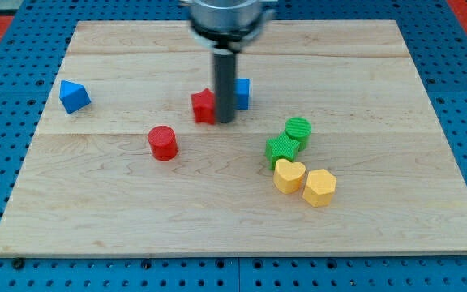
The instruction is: Slide the red circle to the green star
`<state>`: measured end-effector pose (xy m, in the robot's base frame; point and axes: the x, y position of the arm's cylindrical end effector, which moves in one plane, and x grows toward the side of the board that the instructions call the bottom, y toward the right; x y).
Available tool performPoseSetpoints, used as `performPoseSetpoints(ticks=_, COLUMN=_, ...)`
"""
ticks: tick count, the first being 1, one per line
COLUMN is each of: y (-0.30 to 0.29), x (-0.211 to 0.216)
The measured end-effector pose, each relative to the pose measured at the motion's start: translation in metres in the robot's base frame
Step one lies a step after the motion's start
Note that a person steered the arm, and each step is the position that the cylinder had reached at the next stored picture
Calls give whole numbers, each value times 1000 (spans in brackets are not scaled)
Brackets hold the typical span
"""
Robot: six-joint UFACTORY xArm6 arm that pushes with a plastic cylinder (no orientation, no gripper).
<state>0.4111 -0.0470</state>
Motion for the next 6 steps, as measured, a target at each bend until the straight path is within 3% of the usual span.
performPoseSetpoints(ticks=1, y=-61, x=-4)
performPoseSetpoints(ticks=2, y=-55, x=13)
performPoseSetpoints(ticks=4, y=-148, x=59)
performPoseSetpoints(ticks=6, y=39, x=51)
